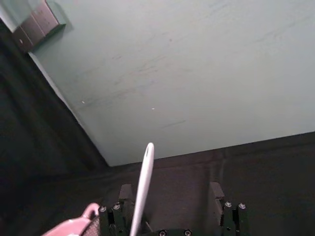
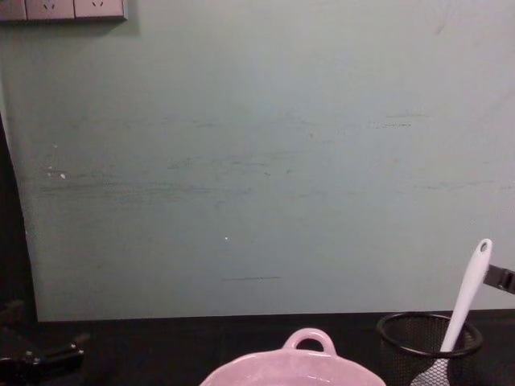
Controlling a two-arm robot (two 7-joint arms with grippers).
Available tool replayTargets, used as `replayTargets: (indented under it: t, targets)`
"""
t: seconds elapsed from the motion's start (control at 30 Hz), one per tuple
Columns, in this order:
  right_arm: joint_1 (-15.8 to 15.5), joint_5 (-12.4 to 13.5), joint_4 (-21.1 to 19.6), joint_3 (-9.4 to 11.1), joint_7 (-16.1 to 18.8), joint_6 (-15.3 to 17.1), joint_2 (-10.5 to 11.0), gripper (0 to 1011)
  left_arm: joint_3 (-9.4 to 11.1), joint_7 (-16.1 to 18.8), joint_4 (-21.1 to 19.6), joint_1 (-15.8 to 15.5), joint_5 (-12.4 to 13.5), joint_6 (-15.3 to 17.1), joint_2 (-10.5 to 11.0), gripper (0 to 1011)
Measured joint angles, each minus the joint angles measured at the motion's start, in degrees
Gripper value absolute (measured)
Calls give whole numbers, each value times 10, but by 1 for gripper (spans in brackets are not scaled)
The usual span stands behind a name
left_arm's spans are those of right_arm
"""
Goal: Use the one hand to pick up the spoon and stir the clear water in the bowl.
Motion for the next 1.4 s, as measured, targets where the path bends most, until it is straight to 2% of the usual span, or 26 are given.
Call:
replayTargets:
  t: [0.2,0.43,0.67,0.8,0.97,1.07,1.13,1.17,1.27,1.3,1.37,1.4]
  targets:
    - [50,51,55,2,41,47,-28,1003,0,0,0,0,0,0,0,1011]
    - [88,104,101,-1,72,77,-47,1002,0,0,0,0,0,0,0,1011]
    - [109,139,130,-3,86,92,-58,1003,0,0,0,0,0,0,0,1011]
    - [113,146,133,-7,87,93,-58,979,0,0,0,0,0,0,0,1011]
    - [114,151,129,-14,83,89,-54,882,0,0,0,0,0,0,0,1011]
    - [114,150,124,-19,78,85,-49,760,0,0,0,0,0,0,0,1011]
    - [114,149,121,-21,75,83,-46,731,0,0,0,0,0,0,0,1011]
    - [114,149,119,-23,75,82,-45,664,0,0,0,0,0,0,0,1011]
    - [116,149,117,-28,73,80,-41,605,0,0,0,0,0,0,0,1011]
    - [116,149,116,-30,72,79,-38,541,0,0,0,0,0,0,0,1011]
    - [117,149,114,-32,71,78,-36,501,0,0,0,0,0,0,0,1011]
    - [117,149,112,-34,70,78,-33,442,0,0,0,0,0,0,0,1011]
